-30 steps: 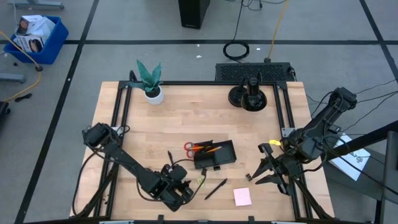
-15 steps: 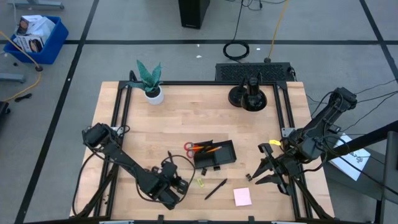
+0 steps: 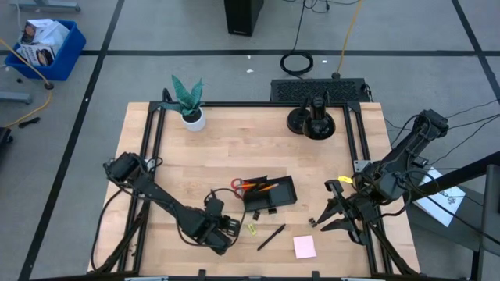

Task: Pick and place office supplies into organizer
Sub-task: Put the left black pen into the black desk organizer

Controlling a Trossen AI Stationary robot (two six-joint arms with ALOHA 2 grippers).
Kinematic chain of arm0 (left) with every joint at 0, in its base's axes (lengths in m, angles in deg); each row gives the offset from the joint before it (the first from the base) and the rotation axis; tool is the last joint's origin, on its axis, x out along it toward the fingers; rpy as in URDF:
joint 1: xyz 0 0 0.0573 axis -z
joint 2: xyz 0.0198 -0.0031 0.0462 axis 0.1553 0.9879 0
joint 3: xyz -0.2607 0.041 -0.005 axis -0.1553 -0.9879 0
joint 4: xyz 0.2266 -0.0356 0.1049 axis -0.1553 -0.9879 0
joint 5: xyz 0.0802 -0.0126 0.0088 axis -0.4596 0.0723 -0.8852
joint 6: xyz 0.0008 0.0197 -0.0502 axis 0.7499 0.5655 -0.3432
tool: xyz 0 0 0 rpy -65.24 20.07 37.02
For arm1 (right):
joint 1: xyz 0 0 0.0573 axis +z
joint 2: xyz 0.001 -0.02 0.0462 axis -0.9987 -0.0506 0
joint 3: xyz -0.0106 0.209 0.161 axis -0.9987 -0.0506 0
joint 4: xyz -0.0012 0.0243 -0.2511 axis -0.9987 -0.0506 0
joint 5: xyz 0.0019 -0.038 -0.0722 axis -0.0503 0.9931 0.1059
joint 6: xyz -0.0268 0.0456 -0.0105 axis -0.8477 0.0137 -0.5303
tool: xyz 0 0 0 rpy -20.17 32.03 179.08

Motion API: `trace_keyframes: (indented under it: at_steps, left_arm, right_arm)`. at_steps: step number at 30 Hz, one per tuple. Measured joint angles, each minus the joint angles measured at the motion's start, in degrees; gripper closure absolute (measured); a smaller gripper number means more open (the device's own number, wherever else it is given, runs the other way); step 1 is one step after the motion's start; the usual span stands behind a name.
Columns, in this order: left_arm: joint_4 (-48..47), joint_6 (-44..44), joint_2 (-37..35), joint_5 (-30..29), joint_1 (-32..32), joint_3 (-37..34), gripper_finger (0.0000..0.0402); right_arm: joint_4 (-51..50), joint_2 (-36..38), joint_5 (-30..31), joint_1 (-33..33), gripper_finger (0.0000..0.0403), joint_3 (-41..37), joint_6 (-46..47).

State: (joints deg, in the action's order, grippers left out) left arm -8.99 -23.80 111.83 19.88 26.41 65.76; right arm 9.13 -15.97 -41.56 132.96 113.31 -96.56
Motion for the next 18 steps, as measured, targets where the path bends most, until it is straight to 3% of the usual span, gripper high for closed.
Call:
trace_keyframes:
  at_steps: [10,18]
  left_arm:
    - [-1.2,0.2,0.0,-0.4,0.8,0.0,0.0231]
    - [-1.8,-4.7,0.5,0.3,0.5,-1.0,0.0231]
  right_arm:
    - [0.0,0.0,0.0,0.0,0.0314,0.0,-0.2]
    - [0.0,0.0,0.0,0.0,0.0314,0.0,-0.2]
